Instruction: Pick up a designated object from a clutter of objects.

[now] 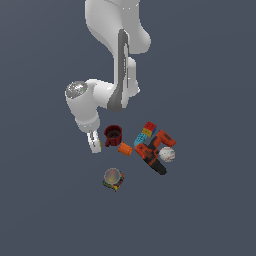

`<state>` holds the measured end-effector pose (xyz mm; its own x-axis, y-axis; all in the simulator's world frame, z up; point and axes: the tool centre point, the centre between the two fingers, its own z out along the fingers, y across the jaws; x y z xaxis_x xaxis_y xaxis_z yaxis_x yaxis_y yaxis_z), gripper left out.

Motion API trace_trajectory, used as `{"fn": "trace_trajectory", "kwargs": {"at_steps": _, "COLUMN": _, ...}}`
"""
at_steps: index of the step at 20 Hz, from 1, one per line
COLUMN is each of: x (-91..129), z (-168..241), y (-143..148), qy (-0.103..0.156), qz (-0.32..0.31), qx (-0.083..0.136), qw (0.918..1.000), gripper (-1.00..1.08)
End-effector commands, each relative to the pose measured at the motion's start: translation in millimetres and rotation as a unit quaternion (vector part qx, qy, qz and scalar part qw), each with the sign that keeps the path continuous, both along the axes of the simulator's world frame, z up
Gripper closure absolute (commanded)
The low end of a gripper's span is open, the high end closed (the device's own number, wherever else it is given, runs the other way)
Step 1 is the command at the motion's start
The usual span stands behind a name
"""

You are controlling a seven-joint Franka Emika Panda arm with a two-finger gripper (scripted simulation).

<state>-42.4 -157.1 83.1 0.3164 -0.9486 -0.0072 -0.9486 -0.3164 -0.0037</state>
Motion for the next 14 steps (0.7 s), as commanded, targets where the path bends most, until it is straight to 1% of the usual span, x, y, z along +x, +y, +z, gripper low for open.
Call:
{"fn": "trace_trajectory", "kwargs": {"at_steps": 1, "x": -3.8, "z": -5.8, "y": -5.1, "qy": 0.000, "qz": -0.020, "qx": -0.002, "qw": 0.9998, "gripper": -0.92}}
{"fn": "trace_trajectory", "kwargs": {"at_steps": 6, "x": -7.5, "z": -10.9, "y": -9.6, "qy": 0.001, "qz": -0.038, "qx": -0.004, "qw": 0.9993, "gripper": -0.92}}
{"fn": "trace_trajectory", "kwargs": {"at_steps": 10, "x": -7.3, "z": -11.6, "y": -9.0, "qy": 0.001, "qz": -0.035, "qx": -0.004, "qw": 0.9994, "gripper": -0.92}}
{"fn": "trace_trajectory", "kwargs": {"at_steps": 14, "x": -7.8, "z": -21.0, "y": -9.1, "qy": 0.001, "qz": -0.036, "qx": -0.004, "qw": 0.9993, "gripper": -0.92}}
